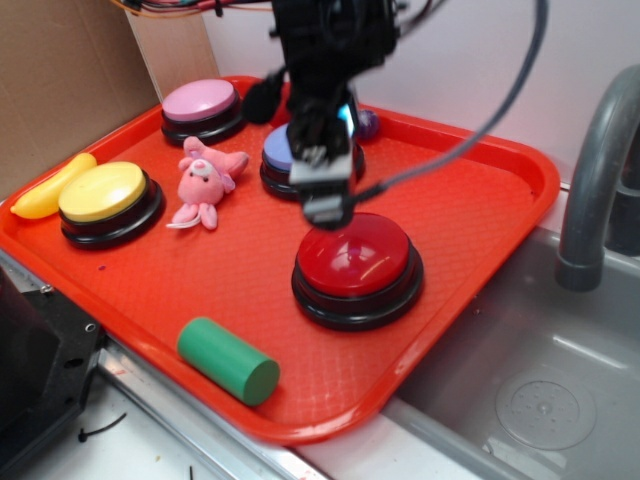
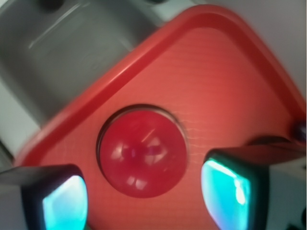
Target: Push the red button.
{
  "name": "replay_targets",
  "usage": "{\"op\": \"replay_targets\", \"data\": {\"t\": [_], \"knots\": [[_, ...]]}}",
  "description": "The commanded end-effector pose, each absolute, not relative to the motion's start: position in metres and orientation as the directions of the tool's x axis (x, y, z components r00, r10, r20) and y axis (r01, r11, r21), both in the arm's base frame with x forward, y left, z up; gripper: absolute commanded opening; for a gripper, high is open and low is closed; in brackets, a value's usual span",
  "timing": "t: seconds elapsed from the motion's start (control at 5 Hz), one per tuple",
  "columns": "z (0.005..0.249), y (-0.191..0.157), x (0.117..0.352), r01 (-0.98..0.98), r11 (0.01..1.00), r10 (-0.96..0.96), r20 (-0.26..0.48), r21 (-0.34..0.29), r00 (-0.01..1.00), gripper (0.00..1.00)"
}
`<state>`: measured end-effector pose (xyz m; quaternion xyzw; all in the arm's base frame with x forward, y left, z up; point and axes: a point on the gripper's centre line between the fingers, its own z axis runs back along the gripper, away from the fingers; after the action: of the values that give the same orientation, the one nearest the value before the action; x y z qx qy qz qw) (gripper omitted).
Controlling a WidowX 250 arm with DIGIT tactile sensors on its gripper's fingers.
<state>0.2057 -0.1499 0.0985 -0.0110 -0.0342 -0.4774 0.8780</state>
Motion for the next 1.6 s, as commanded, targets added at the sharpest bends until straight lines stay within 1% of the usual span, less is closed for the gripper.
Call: {"op": "replay_targets", "data": {"t": [0.0,0.2,0.4,0.6,0.8,1.0,1.2,1.4], "knots": [[0.065,-0.141,0.202,0.854,0.518,-0.851,0.074,-0.060,0.521,1.00],[0.054,-0.148,0.205,0.863,0.499,-0.863,0.048,-0.072,0.503,1.00],[0.060,-0.152,0.206,0.870,0.489,-0.870,0.035,-0.057,0.491,1.00],[0.085,-0.149,0.209,0.865,0.502,-0.864,0.039,-0.020,0.502,1.00],[0.109,-0.146,0.213,0.865,0.501,-0.865,0.027,0.031,0.500,1.00],[0.124,-0.145,0.212,0.856,0.515,-0.857,0.021,0.042,0.514,1.00],[0.130,-0.145,0.210,0.857,0.513,-0.858,0.032,0.038,0.512,1.00],[0.136,-0.145,0.211,0.849,0.529,-0.848,0.045,-0.006,0.529,1.00]]}}
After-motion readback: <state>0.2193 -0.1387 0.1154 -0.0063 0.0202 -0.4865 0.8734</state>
